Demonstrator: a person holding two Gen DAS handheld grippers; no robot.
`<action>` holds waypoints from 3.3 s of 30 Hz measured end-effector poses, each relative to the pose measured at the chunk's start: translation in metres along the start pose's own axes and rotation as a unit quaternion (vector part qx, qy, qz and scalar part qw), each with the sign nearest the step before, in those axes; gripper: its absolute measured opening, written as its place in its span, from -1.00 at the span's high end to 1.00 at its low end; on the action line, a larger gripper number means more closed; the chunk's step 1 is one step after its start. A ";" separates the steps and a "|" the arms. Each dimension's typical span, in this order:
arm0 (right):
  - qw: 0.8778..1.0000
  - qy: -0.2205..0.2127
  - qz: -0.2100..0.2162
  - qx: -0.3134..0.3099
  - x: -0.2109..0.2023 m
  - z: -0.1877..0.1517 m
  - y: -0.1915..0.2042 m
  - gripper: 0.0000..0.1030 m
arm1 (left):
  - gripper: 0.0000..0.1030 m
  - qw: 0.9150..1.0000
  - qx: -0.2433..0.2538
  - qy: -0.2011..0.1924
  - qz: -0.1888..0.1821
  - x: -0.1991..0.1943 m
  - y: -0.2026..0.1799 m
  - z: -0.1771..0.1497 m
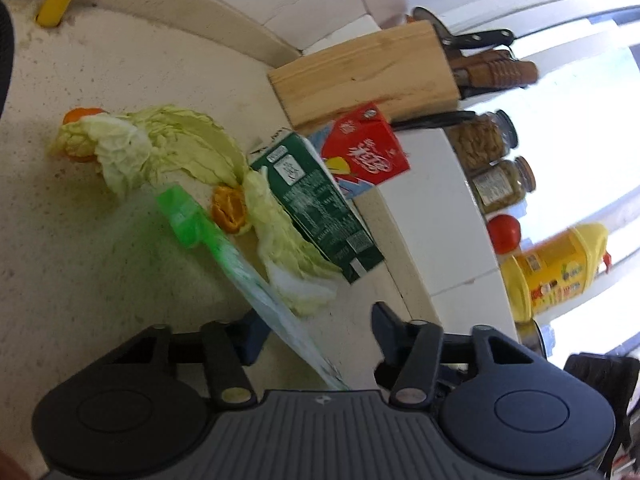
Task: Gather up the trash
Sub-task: 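Move the left gripper to the green printed snack packet and close on it, then close the right gripper on the white foam net while the left holds the packet, then carry the snack packet and foam net down toward the black bin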
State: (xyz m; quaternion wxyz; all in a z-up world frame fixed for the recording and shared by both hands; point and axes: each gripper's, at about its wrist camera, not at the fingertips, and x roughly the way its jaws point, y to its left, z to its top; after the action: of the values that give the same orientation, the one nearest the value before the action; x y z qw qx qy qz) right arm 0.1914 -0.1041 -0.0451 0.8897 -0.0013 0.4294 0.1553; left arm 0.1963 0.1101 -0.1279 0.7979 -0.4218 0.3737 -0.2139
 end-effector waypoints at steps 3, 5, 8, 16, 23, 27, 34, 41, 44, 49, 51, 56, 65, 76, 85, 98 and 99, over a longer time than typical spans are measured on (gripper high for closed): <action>1.000 -0.003 -0.008 -0.002 0.001 0.002 -0.005 -0.81 | 0.44 1.000 -0.001 0.006 0.021 0.006 0.002 0.003; 1.000 -0.006 -0.016 -0.004 0.000 0.005 -0.008 -0.81 | 0.56 1.000 -0.010 0.013 0.024 0.005 0.006 0.005; 1.000 -0.013 -0.021 -0.002 -0.001 0.010 -0.014 -0.81 | 0.71 1.000 -0.008 0.017 0.024 -0.005 0.009 0.005; 1.000 -0.007 0.001 -0.024 0.003 0.010 -0.008 -0.81 | 0.78 1.000 0.009 0.003 0.017 -0.039 0.003 0.009; 0.997 0.001 0.037 -0.063 0.012 -0.002 0.020 -0.81 | 0.78 1.000 -0.009 -0.022 -0.003 -0.072 0.007 0.012; 0.996 0.001 0.048 -0.077 0.021 -0.007 0.035 -0.81 | 0.78 0.999 -0.008 -0.044 0.000 -0.092 0.009 0.014; 0.997 0.027 0.050 -0.061 -0.023 -0.031 0.035 -0.81 | 0.78 0.999 -0.003 -0.038 -0.007 -0.102 0.010 0.002; 0.992 0.057 0.089 -0.073 -0.063 -0.077 0.068 -0.89 | 0.79 1.000 0.010 -0.016 -0.011 -0.102 0.001 -0.008; 0.989 0.079 0.082 -0.090 -0.049 -0.086 0.084 -0.89 | 0.79 1.000 0.015 -0.015 -0.013 -0.110 -0.002 -0.011; 0.987 0.098 0.051 -0.117 -0.037 -0.096 0.092 -0.89 | 0.79 1.000 0.014 -0.019 -0.018 -0.119 -0.001 -0.019; 0.988 0.101 0.048 -0.109 -0.037 -0.098 0.090 -0.88 | 0.79 1.000 0.012 -0.017 -0.017 -0.121 0.001 -0.023; 0.989 0.098 0.042 -0.099 -0.046 -0.097 0.086 -0.33 | 0.79 1.000 0.010 -0.013 -0.002 -0.123 0.004 -0.034; 0.992 0.086 0.092 0.013 -0.057 -0.091 0.047 0.30 | 0.79 0.999 0.016 -0.023 0.023 -0.136 -0.001 -0.046; 0.984 0.029 0.140 0.106 -0.079 -0.081 0.008 0.36 | 0.79 0.999 0.018 -0.040 0.009 -0.144 -0.013 -0.053; 0.976 0.000 0.145 0.164 -0.087 -0.080 -0.001 0.36 | 0.79 0.998 0.010 -0.051 -0.028 -0.163 -0.012 -0.045; 0.975 0.009 0.172 0.141 -0.062 -0.067 0.062 0.36 | 0.79 0.995 -0.008 -0.096 -0.020 -0.224 0.020 -0.040; 0.975 0.010 0.173 0.138 -0.062 -0.067 0.066 0.36 | 0.79 0.995 -0.011 -0.096 -0.022 -0.227 0.022 -0.039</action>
State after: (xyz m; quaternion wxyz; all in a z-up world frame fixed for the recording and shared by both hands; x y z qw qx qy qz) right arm 0.0859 -0.0669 -0.0317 0.8369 0.1938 0.4489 0.2459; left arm 0.0236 0.2511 -0.0661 0.8204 -0.4577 0.2879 -0.1860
